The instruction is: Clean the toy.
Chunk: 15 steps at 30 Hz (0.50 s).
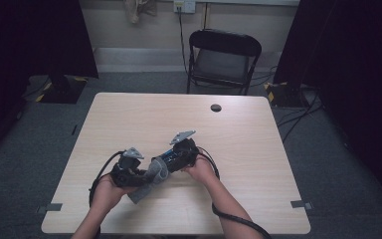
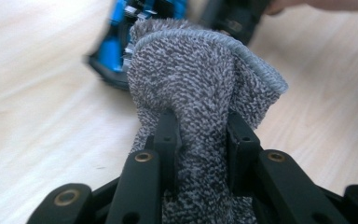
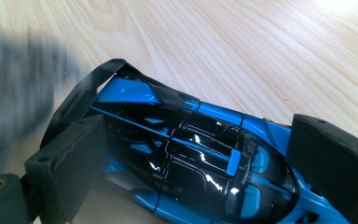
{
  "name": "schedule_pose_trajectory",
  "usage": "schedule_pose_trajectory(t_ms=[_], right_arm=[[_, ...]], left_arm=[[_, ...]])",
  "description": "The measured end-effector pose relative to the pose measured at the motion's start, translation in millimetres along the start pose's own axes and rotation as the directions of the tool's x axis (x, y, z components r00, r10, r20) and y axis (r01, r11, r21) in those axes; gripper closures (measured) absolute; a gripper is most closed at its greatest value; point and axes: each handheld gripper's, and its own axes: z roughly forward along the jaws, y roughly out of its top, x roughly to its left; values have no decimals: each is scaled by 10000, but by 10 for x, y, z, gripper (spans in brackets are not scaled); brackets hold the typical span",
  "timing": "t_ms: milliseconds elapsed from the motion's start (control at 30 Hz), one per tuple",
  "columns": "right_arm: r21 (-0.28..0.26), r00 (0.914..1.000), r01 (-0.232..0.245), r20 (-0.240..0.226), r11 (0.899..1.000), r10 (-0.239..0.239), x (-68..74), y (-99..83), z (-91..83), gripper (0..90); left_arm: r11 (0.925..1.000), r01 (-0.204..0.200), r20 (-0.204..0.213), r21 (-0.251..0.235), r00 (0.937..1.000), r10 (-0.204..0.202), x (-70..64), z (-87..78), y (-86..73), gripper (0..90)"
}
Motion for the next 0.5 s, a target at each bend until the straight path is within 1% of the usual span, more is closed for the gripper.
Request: schedule_pose_trajectory(t_ms=[67, 133, 167, 267, 333, 367, 467, 500], right_arm=[[-8, 10000, -9, 1, 10000, 9, 1, -1, 0, 50], [-49, 10000, 12, -8, 10000, -12, -1, -6, 0, 50], [-54, 10000, 12, -11, 10000, -12, -1, -6, 0, 50], [-50, 10000, 28, -18, 10000, -28, -2, -7, 0, 50], [-45, 10000, 23, -13, 10000, -23, 0, -6, 0, 50], [-27, 10000, 14, -16, 10000, -14, 0, -5, -1, 50], [6, 10000, 20, -13, 10000, -20, -1, -2, -1, 50], [9, 10000, 18, -15, 10000, -18, -1, -1, -1, 51]], left_arm=[[9996, 230, -170, -167, 9996, -233, 75, -70, -8, 705], [9989, 358, -386, -299, 9986, -370, 138, -115, -18, 705], [9978, 510, -540, -426, 9971, -533, 194, -137, -29, 705], [9965, 673, -792, -487, 9943, -710, 278, -144, -49, 705], [9959, 774, -1119, -478, 9903, -823, 348, -123, -71, 705], [9949, 887, -1149, -476, 9890, -936, 369, -108, -80, 705], [9938, 1050, -1476, -365, 9830, -1093, 466, -68, -93, 705], [9929, 1111, -1574, -436, 9806, -1166, 485, -58, -95, 705]])
